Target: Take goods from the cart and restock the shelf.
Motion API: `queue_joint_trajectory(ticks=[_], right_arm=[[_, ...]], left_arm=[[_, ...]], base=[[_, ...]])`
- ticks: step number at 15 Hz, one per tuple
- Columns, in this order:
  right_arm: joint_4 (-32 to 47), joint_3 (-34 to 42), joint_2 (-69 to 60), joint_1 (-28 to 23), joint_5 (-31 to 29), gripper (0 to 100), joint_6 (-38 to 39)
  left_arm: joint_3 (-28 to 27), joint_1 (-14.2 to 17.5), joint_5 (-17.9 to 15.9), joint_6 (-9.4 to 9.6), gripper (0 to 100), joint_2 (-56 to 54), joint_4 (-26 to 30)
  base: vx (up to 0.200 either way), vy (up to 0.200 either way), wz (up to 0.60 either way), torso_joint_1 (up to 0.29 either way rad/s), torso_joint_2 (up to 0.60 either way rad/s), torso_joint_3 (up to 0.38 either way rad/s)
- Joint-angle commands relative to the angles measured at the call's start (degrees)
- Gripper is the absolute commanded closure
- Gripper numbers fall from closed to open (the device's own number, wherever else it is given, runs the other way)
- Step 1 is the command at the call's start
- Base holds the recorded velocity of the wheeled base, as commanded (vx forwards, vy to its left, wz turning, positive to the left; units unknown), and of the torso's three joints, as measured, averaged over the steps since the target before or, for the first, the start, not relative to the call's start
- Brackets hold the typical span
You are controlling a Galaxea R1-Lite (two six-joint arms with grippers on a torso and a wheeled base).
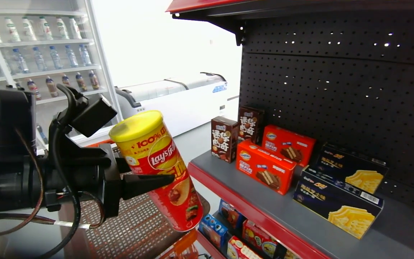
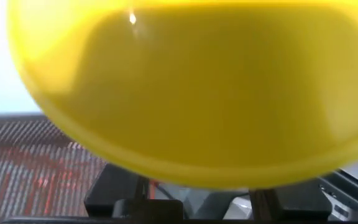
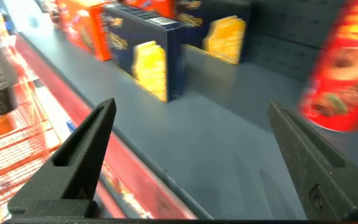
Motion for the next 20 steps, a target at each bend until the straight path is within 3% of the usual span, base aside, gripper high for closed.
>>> queue_joint_trajectory(ticks=[1,5,10,20], right_arm=[[0.0,0.0,0.0,0.1,0.1,0,0.0],[0.0,0.0,0.0,0.1,0.0,0,0.0],[0.0,0.0,0.0,0.1,0.1,0,0.0],[0.0,0.0,0.0,0.1,0.1,0,0.0]], left_arm=[[-0.4,-1.3,0.0,0.0,100,0.0,-0.1],[-0.6,-2.3,0.0,0.0,100,0.3,-0.3],[-0.6,-8.5,0.0,-0.09,100,-1.0,0.2],[-0.6,-8.9,0.1,-0.09,100,-1.2,0.2]], base=[[0.0,0.0,-0.6,0.007,-0.01,0.002],[0.0,0.0,-0.6,0.004,0.0,0.004],[0.0,0.0,-0.24,0.001,0.0,0.001],[0.0,0.0,-0.06,0.0,0.0,0.0]])
